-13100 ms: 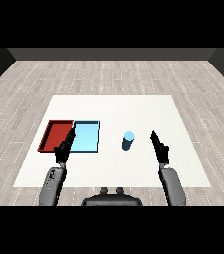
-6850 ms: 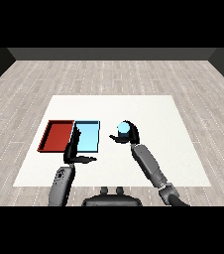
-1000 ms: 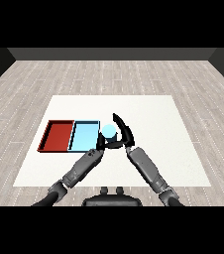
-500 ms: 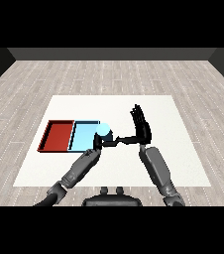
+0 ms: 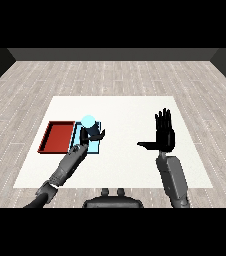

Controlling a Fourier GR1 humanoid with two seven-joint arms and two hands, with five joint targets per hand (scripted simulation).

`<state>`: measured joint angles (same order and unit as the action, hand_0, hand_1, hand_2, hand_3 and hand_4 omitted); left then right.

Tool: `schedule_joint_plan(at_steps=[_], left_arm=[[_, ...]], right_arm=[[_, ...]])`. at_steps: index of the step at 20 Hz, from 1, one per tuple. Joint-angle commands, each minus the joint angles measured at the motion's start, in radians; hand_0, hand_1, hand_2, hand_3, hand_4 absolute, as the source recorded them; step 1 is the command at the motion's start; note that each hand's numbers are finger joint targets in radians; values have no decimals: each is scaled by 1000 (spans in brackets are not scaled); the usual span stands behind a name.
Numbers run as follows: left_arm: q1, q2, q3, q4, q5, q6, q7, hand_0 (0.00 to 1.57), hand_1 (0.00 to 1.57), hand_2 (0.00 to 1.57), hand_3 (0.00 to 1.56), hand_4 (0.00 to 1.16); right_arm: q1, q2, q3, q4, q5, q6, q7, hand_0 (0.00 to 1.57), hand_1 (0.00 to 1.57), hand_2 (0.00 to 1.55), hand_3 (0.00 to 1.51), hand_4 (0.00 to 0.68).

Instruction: Pick the blue can and put it in the blue box

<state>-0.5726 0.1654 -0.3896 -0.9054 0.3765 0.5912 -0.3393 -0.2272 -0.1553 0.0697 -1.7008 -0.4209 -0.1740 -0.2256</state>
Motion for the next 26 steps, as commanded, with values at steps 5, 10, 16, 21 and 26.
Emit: schedule_joint_plan(at_steps=[5, 10, 16, 21, 26], left_arm=[[-160, 64, 114, 208, -43, -41, 104, 1571, 1571, 1571, 1502, 1112], [-205, 114, 158, 471, -52, -116, 88, 1571, 1571, 1571, 1491, 1096], [-254, 54, 163, 707, -81, -77, 166, 1571, 1571, 1511, 1347, 986], [-229, 25, 150, 839, -101, -78, 247, 903, 903, 839, 951, 898], [-213, 25, 165, 880, -100, -153, 233, 1156, 1156, 1079, 550, 775]], right_arm=[[4, -15, -80, 61, 1, 19, -28, 0, 0, 0, 0, 0], [-17, 1, -87, 101, -13, 11, -13, 0, 0, 0, 0, 0], [-1, -2, -100, 155, -13, 49, -55, 0, 0, 0, 0, 0], [-20, 6, -104, 172, -17, 41, -43, 0, 0, 0, 0, 0], [-42, -7, -123, 199, -20, 65, -65, 0, 0, 0, 0, 0]])
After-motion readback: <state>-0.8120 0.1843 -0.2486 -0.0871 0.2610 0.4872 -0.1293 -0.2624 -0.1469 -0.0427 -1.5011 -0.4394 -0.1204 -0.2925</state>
